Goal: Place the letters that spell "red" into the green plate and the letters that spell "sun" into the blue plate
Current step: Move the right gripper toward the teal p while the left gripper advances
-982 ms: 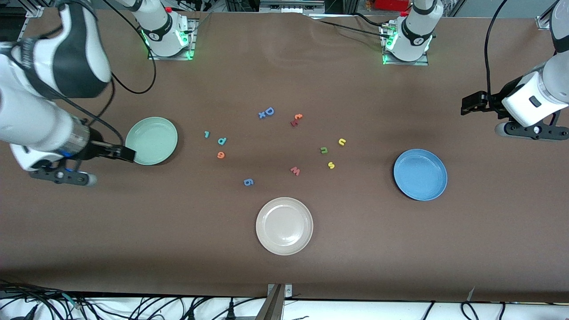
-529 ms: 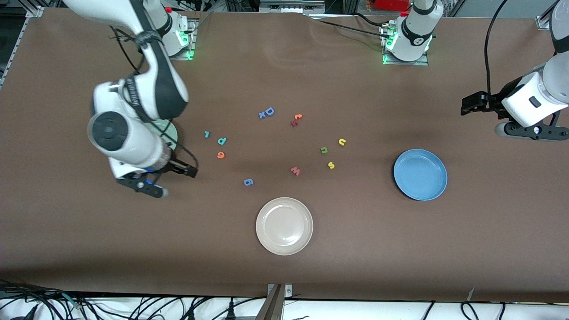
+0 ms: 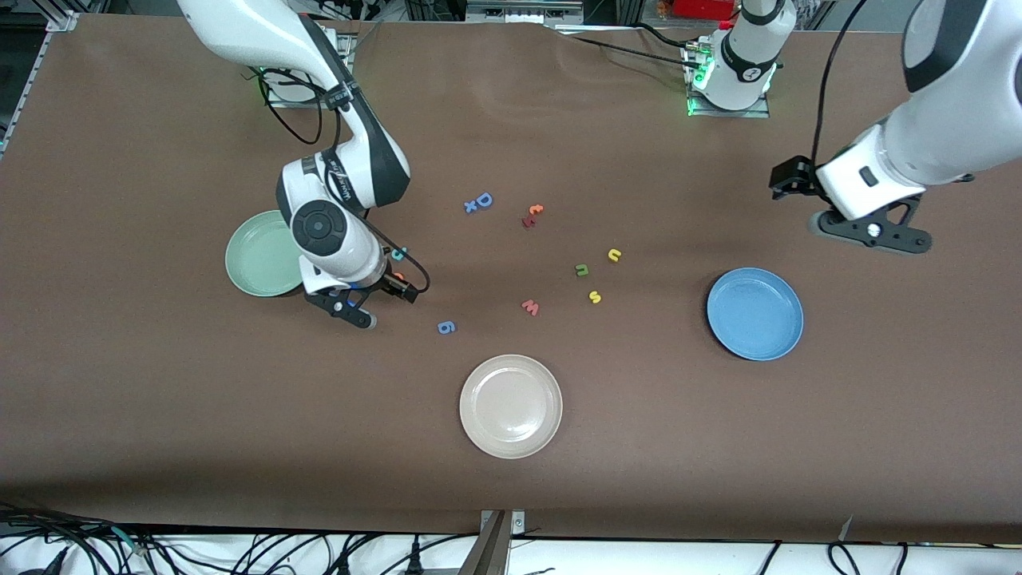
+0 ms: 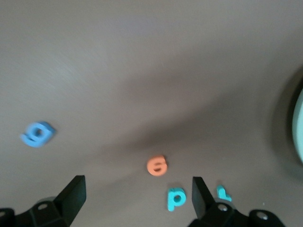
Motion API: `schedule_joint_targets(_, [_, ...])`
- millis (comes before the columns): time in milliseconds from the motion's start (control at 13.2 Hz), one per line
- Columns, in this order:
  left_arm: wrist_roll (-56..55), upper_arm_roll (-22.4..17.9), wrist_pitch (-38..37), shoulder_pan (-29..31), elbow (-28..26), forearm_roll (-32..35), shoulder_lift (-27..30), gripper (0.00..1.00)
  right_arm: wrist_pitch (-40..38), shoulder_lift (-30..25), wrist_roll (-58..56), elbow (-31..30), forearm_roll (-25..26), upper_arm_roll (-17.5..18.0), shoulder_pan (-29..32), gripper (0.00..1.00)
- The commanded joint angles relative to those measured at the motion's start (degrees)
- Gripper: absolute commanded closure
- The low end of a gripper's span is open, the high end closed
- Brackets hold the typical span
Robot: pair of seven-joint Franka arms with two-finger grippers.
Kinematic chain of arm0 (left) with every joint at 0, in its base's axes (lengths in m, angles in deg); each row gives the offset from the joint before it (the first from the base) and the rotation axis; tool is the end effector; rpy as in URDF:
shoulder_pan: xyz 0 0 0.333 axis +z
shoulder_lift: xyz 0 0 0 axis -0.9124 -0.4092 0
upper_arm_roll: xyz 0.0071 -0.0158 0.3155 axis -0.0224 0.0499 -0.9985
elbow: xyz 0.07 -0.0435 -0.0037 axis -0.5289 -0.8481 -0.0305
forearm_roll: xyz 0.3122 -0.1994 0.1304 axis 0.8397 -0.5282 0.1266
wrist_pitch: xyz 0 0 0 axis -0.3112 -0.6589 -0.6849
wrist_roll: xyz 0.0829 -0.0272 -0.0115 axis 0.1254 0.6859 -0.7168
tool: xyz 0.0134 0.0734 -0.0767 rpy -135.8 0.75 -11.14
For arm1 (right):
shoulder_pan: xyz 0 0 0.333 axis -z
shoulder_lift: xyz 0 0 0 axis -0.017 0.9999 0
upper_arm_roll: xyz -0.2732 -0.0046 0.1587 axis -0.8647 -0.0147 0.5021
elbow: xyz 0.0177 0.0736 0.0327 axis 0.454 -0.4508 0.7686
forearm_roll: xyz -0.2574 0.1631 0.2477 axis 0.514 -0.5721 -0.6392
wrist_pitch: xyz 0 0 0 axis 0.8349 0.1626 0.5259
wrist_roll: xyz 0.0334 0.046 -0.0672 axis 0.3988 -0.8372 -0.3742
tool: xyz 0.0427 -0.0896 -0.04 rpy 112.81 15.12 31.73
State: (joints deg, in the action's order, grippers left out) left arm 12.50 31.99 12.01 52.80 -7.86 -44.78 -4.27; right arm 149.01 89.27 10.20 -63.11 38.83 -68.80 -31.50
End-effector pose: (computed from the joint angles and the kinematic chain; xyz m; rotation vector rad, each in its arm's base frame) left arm 0.5606 -0.1172 0.5572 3.0676 -0.3746 -0.3759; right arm 0.5678 0.2904 0.2492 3.0068 -0.6979 -0.1680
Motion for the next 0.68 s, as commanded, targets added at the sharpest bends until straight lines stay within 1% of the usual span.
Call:
schedule_joint_targets(0, [1.5, 0.5, -0.4, -0.3, 2.3, -3.8, -2.0, 0.00, 3.3, -2.2, 0.9, -6.3, -1.0, 0.7, 0.0, 0.01])
schedule_joint_targets(151, [1.6, 1.0, 3.7, -1.4, 2.2, -4.9, -3.2, 0.00, 6.1, -2.2, 0.9, -9.8, -1.2, 0.9, 0.0, 0.01])
schedule_joint_targets(227, [2.1, 1.5, 4.3, -2.7, 2.2, -4.7, -4.0, 0.00, 7.8, -2.1, 0.9, -11.3, -2.6, 1.1, 0.0, 0.01])
schedule_joint_targets(302, [3.0, 1.6, 4.5, -4.2, 2.2, -4.4, -4.8, 0.00, 9.1, -2.1, 0.9, -12.2, -4.2, 1.9, 0.0, 0.01])
schedule_joint_targets(453, [3.2, 1.7, 7.2, -5.4, 1.2, -4.7, -5.9, 0.00, 9.2, -2.1, 0.9, -12.5, -6.9, 2.2, 0.0, 0.02])
schedule_joint_targets(529, [3.2, 1.7, 8.9, -6.5, 0.5, -4.8, -6.7, 0.00, 9.3, -2.2, 0.9, -13.3, -7.1, 2.8, 0.0, 0.06])
schedule_joint_targets(604, [3.2, 1.7, 10.6, -7.2, 0.1, -4.9, -7.0, 0.00, 9.4, -2.2, 0.9, -13.8, -7.1, 3.0, 0.0, 0.07])
